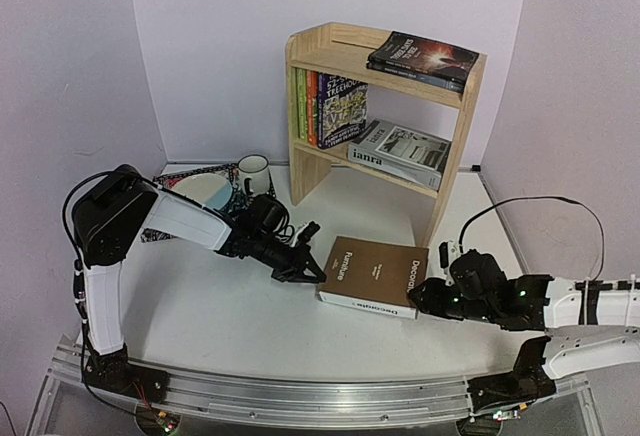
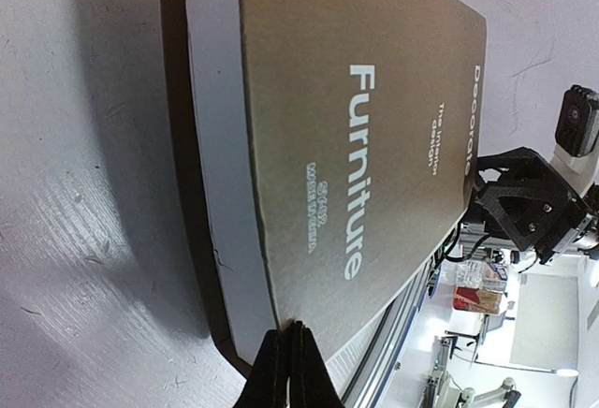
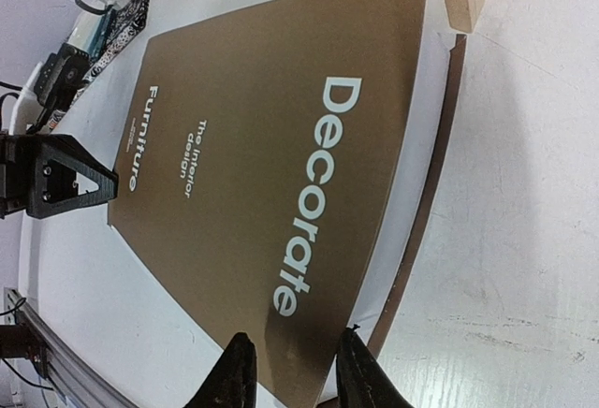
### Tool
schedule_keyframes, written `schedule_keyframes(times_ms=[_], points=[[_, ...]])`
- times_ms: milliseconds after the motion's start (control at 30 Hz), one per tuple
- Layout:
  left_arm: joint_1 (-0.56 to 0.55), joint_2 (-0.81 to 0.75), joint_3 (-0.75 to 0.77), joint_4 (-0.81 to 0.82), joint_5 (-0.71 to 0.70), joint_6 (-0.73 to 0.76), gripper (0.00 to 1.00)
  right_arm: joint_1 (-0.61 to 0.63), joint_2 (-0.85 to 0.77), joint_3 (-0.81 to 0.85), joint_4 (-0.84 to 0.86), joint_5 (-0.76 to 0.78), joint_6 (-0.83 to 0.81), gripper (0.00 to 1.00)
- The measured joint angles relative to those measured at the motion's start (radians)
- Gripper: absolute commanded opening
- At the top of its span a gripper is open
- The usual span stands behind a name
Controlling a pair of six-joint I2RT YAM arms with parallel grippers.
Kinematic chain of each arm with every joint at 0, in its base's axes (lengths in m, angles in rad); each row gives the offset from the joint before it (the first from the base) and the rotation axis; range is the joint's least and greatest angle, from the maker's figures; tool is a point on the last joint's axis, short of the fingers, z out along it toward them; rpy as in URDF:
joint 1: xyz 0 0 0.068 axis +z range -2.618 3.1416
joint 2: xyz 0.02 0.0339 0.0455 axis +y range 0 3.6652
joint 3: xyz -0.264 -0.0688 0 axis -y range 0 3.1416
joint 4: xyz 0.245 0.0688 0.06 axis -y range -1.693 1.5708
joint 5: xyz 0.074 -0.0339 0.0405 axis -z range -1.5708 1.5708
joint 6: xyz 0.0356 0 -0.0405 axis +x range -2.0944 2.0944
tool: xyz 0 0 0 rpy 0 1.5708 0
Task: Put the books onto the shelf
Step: Adjust the book at the center of the board.
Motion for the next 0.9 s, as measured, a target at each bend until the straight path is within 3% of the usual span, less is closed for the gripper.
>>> schedule_keyframes(times_ms=[233, 533, 800, 900], points=[[0.000, -0.011, 0.000, -0.006, -0.022, -0.003, 0.07, 0.000, -0.015, 0.012, -0.038, 0.001, -0.046, 0.00], [-0.010, -0.011, 0.000, -0.016, -0.059, 0.004, 0.18, -0.004, -0.066, 0.218, -0.123, -0.035, -0.072, 0.00], [-0.049, 0.006, 0.045, -0.006, -0.072, 0.005, 0.20, -0.002, -0.096, 0.307, -0.232, -0.068, -0.108, 0.01], [-0.066, 0.040, 0.097, 0.001, -0.075, 0.001, 0.20, -0.002, -0.058, 0.350, -0.266, -0.117, -0.124, 0.14]])
